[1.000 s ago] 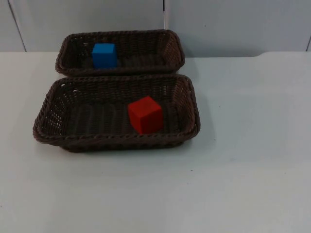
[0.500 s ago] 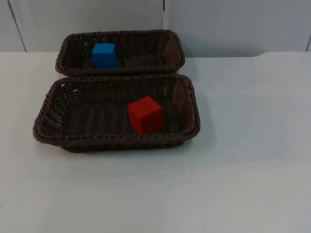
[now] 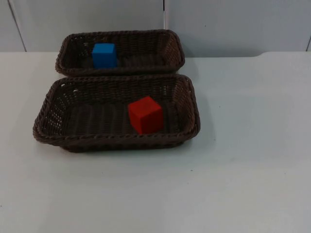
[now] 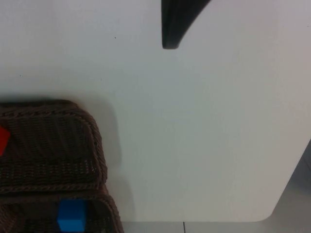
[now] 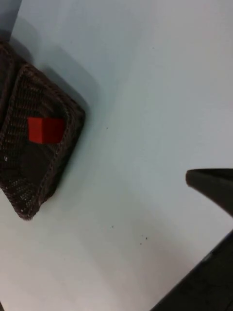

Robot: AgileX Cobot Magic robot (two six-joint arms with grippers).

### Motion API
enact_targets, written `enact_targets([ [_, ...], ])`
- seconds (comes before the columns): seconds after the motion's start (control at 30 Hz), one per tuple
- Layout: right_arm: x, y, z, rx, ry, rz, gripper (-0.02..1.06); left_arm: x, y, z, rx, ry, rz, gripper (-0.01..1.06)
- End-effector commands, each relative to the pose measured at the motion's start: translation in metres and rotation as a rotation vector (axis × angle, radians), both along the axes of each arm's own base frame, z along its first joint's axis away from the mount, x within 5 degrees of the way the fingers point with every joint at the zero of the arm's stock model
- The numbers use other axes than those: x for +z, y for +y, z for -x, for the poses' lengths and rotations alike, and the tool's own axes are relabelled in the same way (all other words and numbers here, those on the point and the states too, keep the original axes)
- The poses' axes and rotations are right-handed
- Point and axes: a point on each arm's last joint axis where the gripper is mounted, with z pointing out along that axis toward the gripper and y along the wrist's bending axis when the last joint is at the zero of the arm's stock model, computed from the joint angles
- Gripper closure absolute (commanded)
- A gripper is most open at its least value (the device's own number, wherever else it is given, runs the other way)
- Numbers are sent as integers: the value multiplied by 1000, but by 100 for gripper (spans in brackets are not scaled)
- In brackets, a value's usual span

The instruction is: Pick up one cube with the left hand and place it into the upper basket. Pick up one cube with the right hand and place it into the lower basket.

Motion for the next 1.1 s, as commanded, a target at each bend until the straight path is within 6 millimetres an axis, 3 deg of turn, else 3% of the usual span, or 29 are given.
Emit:
enact_targets([
  [0.0,0,1,0,-36,-4,-12,-1,-1,-1,0,0,3,5,0],
  [0.53,0,3,1,-371,-6,-11,-1,-1,-1,0,0,3,5,0],
  [1.07,0,5,1,-587,-7,-13,-1,-1,-1,0,0,3,5,0],
])
